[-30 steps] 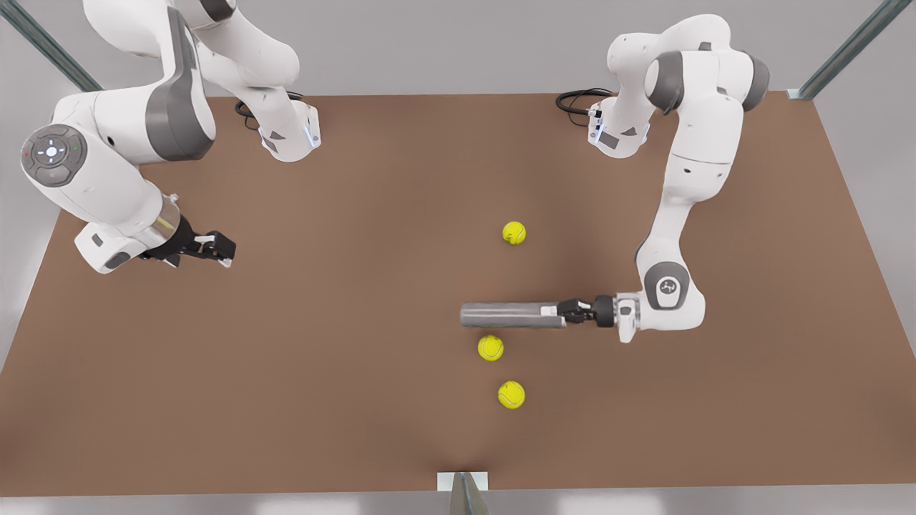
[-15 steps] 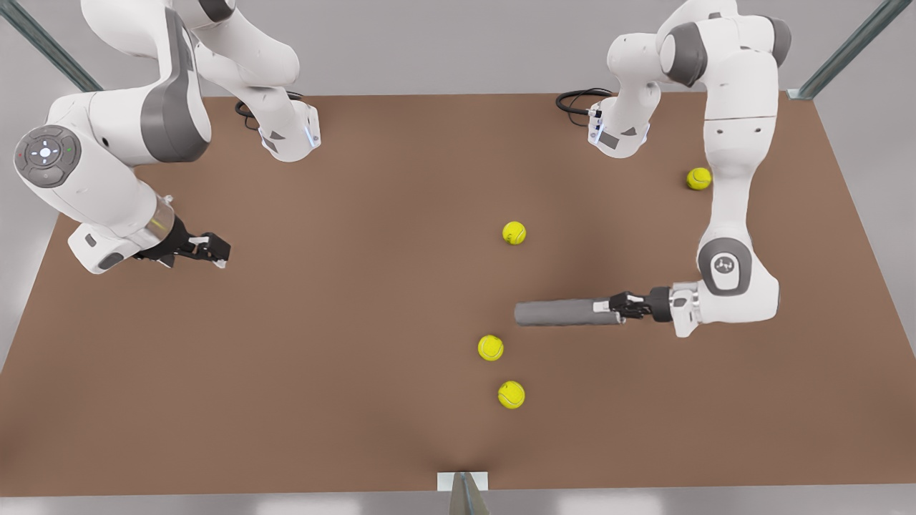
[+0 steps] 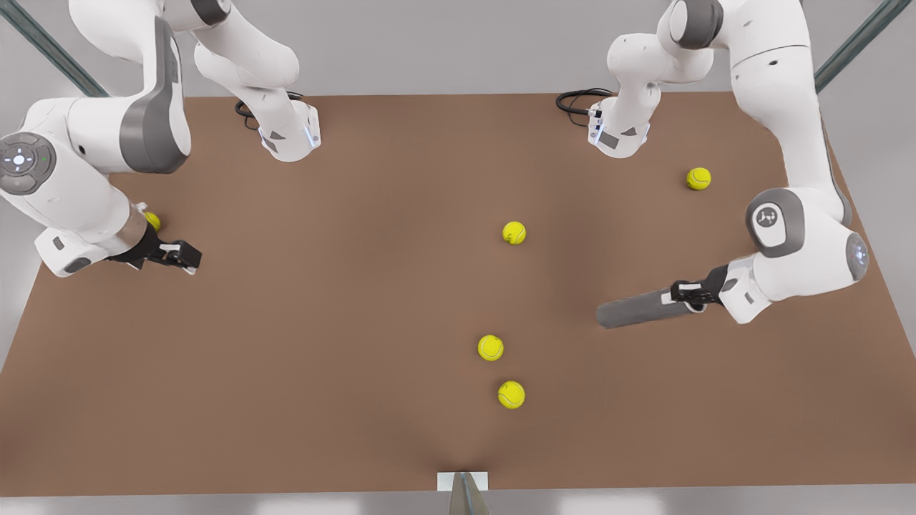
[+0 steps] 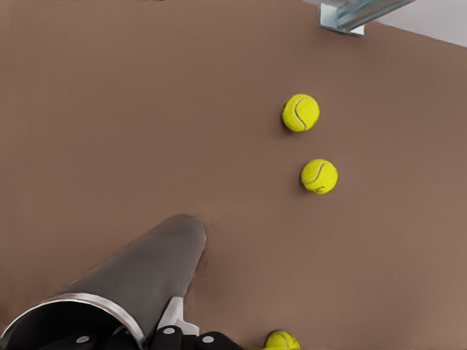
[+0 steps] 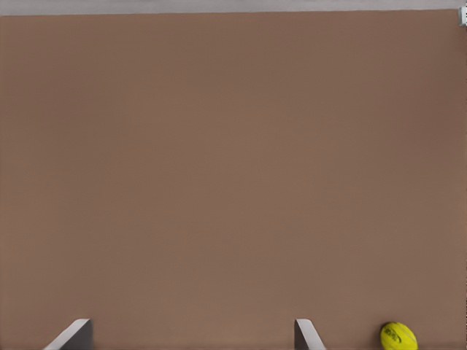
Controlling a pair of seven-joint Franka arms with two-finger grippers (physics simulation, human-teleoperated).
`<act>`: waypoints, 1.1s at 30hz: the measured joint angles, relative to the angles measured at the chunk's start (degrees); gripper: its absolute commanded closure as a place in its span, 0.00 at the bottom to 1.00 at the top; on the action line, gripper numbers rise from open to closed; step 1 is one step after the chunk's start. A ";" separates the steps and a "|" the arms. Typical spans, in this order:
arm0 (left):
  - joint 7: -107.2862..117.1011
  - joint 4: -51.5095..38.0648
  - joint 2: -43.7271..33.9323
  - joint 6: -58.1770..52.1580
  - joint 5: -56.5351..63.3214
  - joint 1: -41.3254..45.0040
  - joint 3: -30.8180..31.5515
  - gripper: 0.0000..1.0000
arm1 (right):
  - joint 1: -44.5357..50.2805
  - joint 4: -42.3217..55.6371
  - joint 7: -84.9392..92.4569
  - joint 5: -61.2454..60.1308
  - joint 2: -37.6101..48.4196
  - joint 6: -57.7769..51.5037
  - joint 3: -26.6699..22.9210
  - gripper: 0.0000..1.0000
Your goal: Put the tennis tube upright
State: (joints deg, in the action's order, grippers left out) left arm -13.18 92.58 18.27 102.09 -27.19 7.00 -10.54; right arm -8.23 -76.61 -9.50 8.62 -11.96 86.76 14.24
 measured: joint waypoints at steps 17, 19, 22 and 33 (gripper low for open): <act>11.70 -1.26 3.81 5.46 22.93 0.04 2.10 0.79 | 9.53 -0.65 -0.87 1.69 -0.85 -0.47 0.55 0.00; 11.70 -1.26 4.56 5.80 23.17 0.03 2.11 0.79 | 7.13 -0.15 -0.96 1.62 -0.90 -1.98 0.33 0.00; 11.70 -1.18 5.54 6.81 23.34 0.03 2.11 0.79 | 7.47 0.06 -1.01 1.33 -0.89 -1.25 0.43 0.00; 11.67 -1.26 5.99 6.81 22.61 0.03 2.10 0.00 | 7.57 0.06 -1.05 -1.33 -0.97 0.78 0.35 0.00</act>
State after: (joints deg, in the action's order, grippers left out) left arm -1.51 91.32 24.26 108.90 -4.58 7.03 -8.44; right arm -0.66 -76.55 -10.55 7.29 -12.93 87.54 14.59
